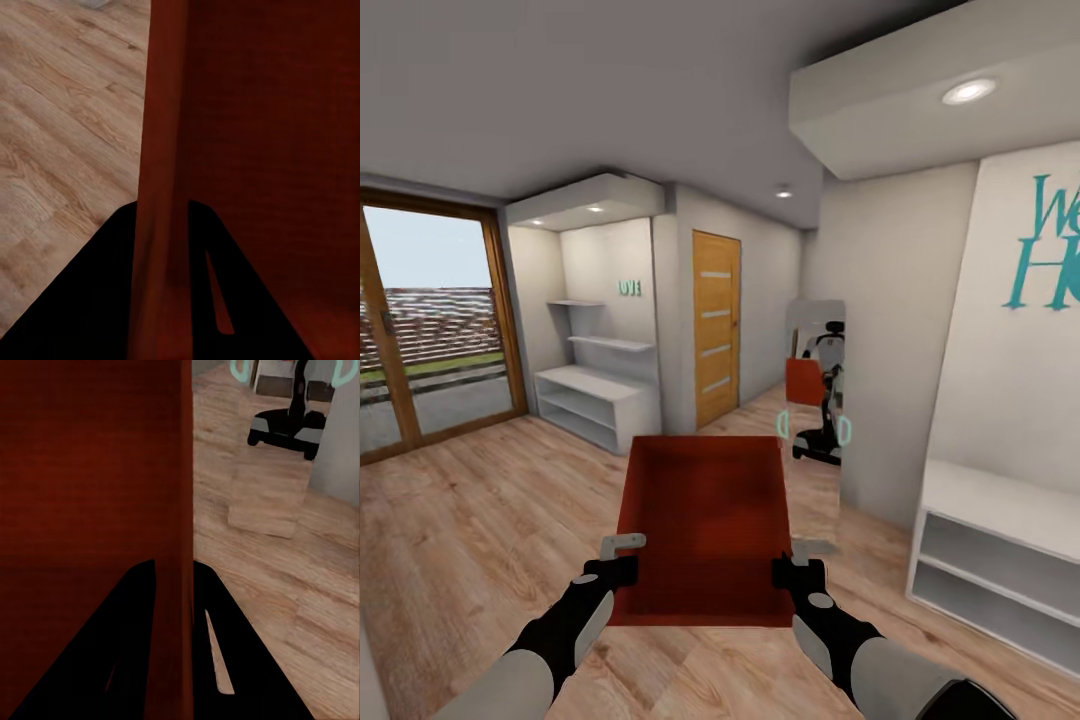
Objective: Move the two storage containers from the living room to the garage. In the garage, place one container on the floor and stack the other container on top of it (either order is fine).
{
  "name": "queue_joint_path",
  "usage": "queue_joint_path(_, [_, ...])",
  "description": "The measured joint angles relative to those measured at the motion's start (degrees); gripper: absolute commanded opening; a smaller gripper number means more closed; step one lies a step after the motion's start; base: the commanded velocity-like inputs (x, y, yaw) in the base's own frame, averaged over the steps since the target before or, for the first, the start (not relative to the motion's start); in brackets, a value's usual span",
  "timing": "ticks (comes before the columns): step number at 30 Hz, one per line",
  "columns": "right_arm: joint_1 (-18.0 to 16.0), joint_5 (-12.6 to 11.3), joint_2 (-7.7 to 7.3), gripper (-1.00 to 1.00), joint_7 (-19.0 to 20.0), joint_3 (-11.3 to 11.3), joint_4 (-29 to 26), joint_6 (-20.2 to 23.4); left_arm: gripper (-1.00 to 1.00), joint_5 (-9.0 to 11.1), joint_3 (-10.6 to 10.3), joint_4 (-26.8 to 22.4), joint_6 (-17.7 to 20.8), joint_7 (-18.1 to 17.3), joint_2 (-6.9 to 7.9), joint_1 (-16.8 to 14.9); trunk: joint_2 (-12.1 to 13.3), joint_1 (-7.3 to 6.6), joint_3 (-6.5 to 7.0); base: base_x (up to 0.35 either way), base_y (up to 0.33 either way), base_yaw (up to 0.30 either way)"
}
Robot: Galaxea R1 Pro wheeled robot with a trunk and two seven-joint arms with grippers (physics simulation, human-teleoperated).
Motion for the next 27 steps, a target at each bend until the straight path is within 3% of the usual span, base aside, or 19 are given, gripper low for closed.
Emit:
queue_joint_path(6, [0.0, 0.02, 0.01, -1.0, 0.0, -0.03, 0.03, -0.01, -1.0, 0.02, -0.02, 0.03, -0.01, 0.0, 0.0, 0.0, 0.0, 0.0, 0.0, 0.322, 0.0, 0.166])
queue_joint_path(27, [0.01, -0.01, -0.03, -1.0, 0.0, -0.01, -0.08, -0.02, -1.0, -0.02, 0.0, -0.06, -0.02, 0.0, -0.01, -0.01, 0.0, 0.0, 0.0, 0.322, 0.0, 0.006])
